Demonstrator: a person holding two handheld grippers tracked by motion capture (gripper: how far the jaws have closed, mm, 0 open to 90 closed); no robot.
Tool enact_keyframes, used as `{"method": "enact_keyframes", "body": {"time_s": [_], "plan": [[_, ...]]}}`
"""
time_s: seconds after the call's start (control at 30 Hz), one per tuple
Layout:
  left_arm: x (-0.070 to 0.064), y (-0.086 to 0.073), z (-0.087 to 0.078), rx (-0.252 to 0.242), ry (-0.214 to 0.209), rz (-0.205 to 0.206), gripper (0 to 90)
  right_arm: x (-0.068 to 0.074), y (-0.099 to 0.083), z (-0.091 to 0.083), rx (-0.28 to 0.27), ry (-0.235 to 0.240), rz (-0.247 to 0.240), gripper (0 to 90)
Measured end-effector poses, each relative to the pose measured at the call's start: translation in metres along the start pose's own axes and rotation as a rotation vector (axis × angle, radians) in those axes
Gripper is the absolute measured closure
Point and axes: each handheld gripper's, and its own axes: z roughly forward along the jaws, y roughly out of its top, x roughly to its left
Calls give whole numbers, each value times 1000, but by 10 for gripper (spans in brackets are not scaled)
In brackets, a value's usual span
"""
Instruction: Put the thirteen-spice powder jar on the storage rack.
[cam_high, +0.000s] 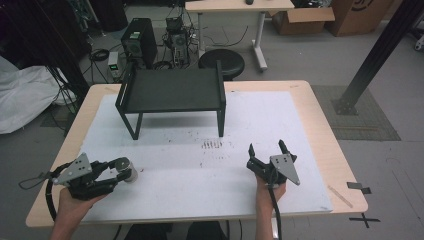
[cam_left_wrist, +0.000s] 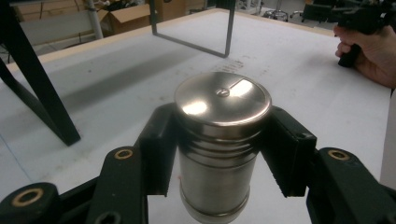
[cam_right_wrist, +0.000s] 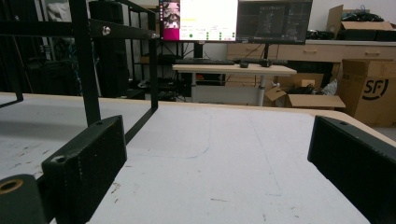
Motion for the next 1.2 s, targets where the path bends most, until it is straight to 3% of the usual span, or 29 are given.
{"method": "enact_keyframes", "body": {"time_s": [0.2,0.5,1.2], "plan": [[1,25,0,-13,-7,-5,492,-1,0,0,-5,-1,8,42],[5,58,4,-27,-16,19,492,-2,-1,-1,-12,-1,20,41],[45,123,35,-49,-10,22,492,-1,0,-1,-9,-1,17,42]]}}
